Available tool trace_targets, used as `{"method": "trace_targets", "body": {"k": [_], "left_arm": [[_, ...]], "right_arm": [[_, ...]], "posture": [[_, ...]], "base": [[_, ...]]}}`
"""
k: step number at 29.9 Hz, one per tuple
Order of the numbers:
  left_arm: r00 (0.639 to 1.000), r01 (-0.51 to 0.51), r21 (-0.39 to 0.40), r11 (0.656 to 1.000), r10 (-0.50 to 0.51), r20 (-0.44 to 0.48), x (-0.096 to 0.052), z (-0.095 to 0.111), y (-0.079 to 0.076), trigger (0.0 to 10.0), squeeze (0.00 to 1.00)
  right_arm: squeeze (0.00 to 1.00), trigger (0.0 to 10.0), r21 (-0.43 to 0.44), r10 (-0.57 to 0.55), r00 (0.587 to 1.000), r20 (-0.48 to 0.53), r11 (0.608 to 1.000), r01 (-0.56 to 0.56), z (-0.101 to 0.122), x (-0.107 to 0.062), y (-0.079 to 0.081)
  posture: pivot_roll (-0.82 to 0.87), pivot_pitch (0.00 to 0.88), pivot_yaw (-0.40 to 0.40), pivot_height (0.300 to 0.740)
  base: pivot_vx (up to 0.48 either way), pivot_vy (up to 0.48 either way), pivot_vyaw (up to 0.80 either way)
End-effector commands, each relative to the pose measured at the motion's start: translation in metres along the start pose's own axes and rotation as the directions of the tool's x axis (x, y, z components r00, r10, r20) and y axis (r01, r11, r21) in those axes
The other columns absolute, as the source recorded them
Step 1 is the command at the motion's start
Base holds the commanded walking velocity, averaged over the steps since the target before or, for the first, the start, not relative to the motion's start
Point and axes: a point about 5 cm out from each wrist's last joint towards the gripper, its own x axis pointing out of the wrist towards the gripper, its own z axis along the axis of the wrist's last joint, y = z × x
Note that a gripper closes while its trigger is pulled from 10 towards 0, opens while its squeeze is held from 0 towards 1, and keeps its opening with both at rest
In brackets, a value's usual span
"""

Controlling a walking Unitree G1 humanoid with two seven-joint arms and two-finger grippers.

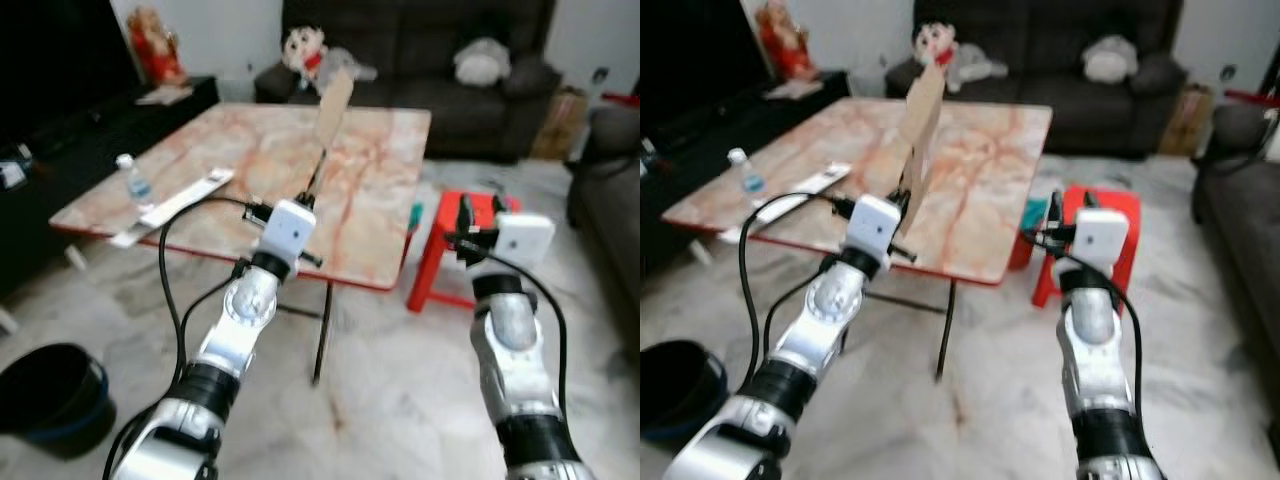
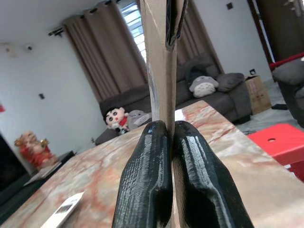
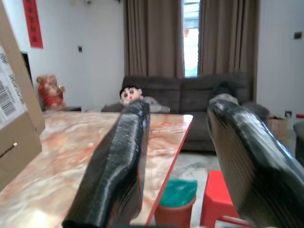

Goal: Picking trash to rubbish bin

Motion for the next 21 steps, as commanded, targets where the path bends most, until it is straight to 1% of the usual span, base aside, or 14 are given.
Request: {"method": "trace_targets", "body": {"k": [1, 21], "left_arm": [[1.000, -0.016, 0.007, 1.000, 0.016, -0.002, -0.0004, 0.0005, 0.0063, 10.0, 0.00], [1.000, -0.029, -0.007, 1.000, 0.029, -0.004, -0.0007, 0.0025, 0.0070, 10.0, 0.00]], "right_arm": [[0.00, 10.0, 0.013, 0.021, 1.000, 0.013, 1.000, -0.021, 0.0050, 0.0029, 0.0060], [0.00, 10.0, 0.024, 0.040, 0.999, 0.003, 0.999, -0.040, 0.0053, 0.0026, 0.0088]], "posture": [[0.04, 0.000, 0.014, 0.740], [0.04, 0.000, 0.007, 0.740]], "base": [[0.000, 0.000, 0.80], [0.000, 0.000, 0.80]]}}
